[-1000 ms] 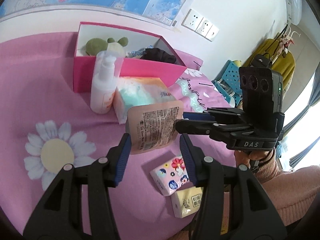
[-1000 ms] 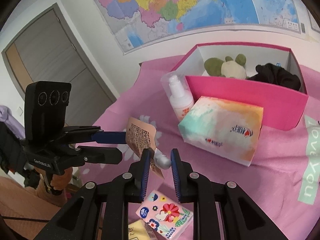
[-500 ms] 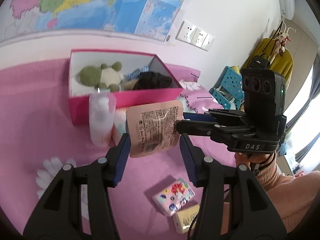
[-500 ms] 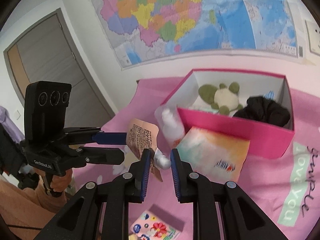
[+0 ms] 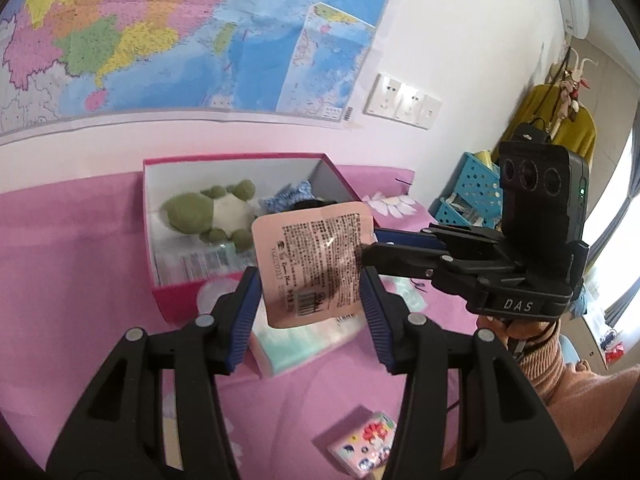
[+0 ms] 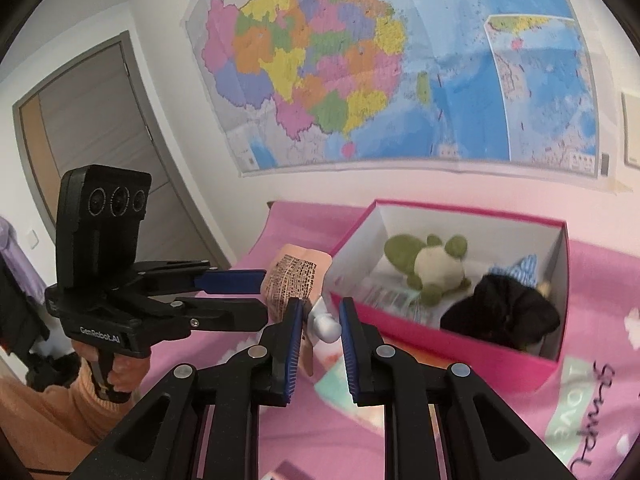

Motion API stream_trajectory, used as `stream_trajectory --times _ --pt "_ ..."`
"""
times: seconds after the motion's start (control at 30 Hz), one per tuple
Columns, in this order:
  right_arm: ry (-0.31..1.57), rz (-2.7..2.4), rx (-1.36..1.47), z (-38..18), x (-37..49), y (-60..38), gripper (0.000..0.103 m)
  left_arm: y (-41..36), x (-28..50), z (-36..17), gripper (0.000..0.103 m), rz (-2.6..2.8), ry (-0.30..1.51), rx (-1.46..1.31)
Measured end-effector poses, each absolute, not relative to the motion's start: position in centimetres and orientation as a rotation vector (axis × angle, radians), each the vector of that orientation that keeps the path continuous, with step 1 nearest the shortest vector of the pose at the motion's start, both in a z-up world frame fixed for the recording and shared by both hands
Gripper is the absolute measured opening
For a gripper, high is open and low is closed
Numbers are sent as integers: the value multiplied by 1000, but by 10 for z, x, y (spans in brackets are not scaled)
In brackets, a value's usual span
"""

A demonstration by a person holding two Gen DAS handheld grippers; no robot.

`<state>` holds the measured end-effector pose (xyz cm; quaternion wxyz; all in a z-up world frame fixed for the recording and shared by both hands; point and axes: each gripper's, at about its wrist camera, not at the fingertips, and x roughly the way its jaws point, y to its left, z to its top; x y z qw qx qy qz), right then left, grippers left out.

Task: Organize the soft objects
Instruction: 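Carry the peach wipe packet into the pink box and open the right tool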

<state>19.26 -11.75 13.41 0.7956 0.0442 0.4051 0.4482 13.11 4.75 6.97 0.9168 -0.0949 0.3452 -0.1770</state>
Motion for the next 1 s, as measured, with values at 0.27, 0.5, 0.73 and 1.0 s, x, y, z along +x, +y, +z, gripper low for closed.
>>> stream_trajectory --times 0.27,0.5,0.73,1.0 --pt "901 943 119 120 230 -101 19 62 169 65 52 -308 743 -196" --pt "966 921 123 90 265 -78 19 79 207 40 52 -244 808 -238" --pt "1041 902 142 57 286 -69 19 87 227 22 52 -215 852 -248" --pt "1116 889 157 30 302 -59 21 93 243 6 52 -193 897 -257"
